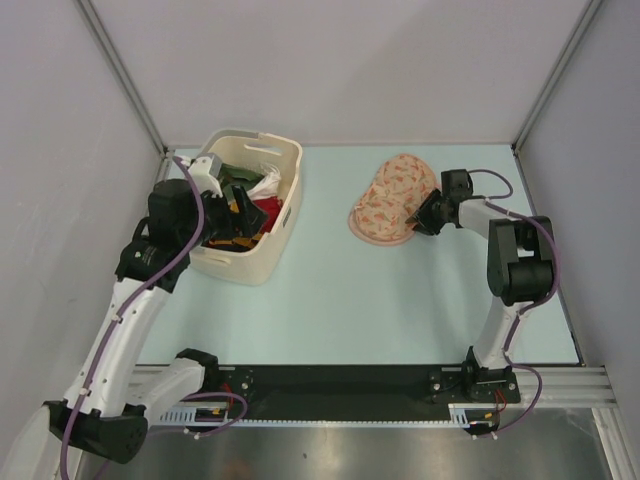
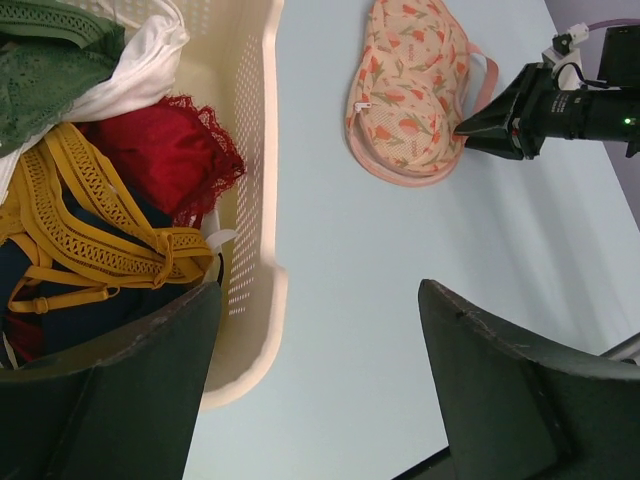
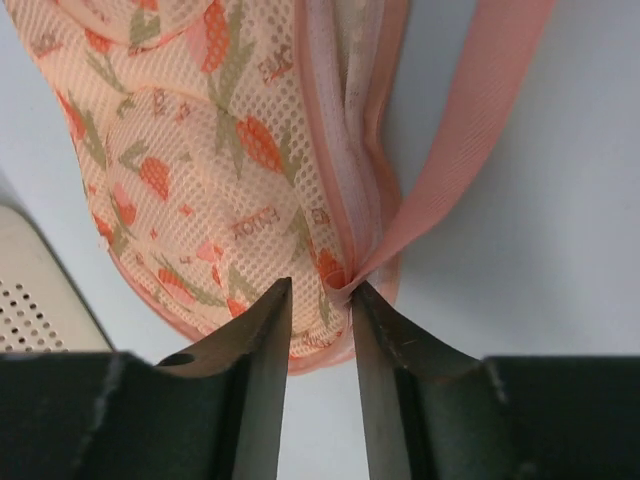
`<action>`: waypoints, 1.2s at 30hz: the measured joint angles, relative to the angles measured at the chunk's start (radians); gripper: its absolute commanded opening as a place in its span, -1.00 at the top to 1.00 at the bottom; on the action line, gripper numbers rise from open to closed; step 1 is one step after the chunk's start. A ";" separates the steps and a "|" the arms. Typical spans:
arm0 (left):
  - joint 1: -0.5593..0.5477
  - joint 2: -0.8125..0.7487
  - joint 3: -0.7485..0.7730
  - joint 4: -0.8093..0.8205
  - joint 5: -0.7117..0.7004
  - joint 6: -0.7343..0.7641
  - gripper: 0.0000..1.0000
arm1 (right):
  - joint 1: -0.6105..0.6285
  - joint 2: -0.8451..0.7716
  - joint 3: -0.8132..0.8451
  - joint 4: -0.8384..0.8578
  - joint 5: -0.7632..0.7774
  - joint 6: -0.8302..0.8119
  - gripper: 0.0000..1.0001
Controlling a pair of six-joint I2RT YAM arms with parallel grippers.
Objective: Place the bra in the laundry bag and zip it closed
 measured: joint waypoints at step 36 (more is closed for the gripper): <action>-0.023 -0.331 -0.186 -0.099 0.163 -0.201 -0.55 | -0.132 -0.696 -0.319 -0.455 0.236 -0.245 1.00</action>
